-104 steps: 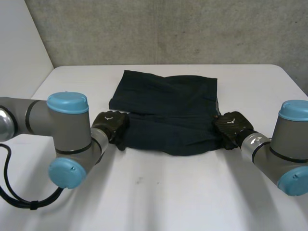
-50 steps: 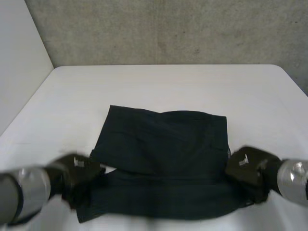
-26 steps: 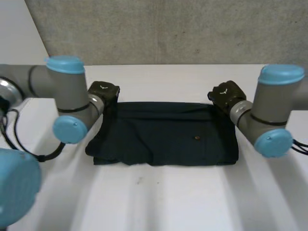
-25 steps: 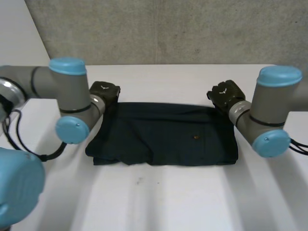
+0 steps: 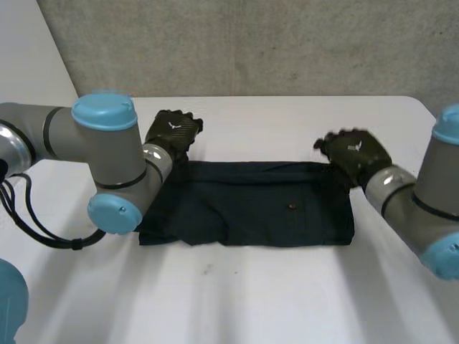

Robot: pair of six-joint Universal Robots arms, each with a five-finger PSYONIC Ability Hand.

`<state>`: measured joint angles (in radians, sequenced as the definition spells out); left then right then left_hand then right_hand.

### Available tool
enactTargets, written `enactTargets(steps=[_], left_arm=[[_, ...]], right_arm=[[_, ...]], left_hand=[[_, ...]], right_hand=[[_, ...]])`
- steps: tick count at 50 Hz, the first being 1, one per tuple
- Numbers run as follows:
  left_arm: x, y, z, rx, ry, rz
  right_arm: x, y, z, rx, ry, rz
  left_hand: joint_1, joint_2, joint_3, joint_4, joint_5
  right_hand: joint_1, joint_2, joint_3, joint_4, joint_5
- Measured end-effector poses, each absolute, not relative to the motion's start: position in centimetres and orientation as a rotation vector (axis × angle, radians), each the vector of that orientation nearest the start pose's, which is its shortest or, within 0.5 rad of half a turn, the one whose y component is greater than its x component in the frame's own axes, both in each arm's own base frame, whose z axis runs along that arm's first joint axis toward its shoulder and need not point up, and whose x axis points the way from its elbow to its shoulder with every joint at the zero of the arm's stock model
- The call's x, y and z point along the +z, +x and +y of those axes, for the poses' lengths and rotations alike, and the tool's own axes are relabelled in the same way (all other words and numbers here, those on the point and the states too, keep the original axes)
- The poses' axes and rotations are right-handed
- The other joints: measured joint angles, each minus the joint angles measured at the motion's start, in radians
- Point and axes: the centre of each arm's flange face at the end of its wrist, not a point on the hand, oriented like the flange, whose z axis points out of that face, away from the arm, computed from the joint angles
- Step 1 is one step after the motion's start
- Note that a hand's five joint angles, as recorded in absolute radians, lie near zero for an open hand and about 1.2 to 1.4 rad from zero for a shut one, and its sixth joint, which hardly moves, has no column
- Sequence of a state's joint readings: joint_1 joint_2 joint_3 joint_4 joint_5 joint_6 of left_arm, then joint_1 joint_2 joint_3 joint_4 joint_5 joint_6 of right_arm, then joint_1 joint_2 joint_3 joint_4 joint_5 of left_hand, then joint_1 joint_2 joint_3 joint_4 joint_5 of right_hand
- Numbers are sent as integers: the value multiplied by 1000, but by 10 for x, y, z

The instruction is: Fold the shorts.

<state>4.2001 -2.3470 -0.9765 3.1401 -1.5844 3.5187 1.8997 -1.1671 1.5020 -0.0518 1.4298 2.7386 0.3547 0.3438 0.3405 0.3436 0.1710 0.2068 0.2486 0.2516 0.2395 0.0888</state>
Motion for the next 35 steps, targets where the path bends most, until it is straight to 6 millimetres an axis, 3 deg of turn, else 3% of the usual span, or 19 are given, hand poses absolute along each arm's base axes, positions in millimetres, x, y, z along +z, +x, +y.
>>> enactTargets(steps=[8, 19, 29, 35], left_arm=[[159, -340, -356, -2094, 1111, 2240], [126, -333, -412, -2133, 1035, 2168], [133, -326, -448, -2257, 947, 1964], [138, -330, -452, -2306, 908, 1914]], right_arm=[[177, 245, -276, -1689, -1033, 2304], [162, 241, -265, -1621, -1042, 2352], [156, 237, -252, -1595, -1045, 2366], [156, 235, -246, -1603, -1043, 2365]], left_hand=[[4, 12, 14, 15, 15], [4, 12, 14, 15, 15], [4, 12, 14, 15, 15], [3, 11, 13, 14, 14]], right_hand=[[0, 11, 13, 18, 9], [0, 12, 13, 18, 9], [0, 12, 13, 18, 9], [10, 24, 29, 36, 17]])
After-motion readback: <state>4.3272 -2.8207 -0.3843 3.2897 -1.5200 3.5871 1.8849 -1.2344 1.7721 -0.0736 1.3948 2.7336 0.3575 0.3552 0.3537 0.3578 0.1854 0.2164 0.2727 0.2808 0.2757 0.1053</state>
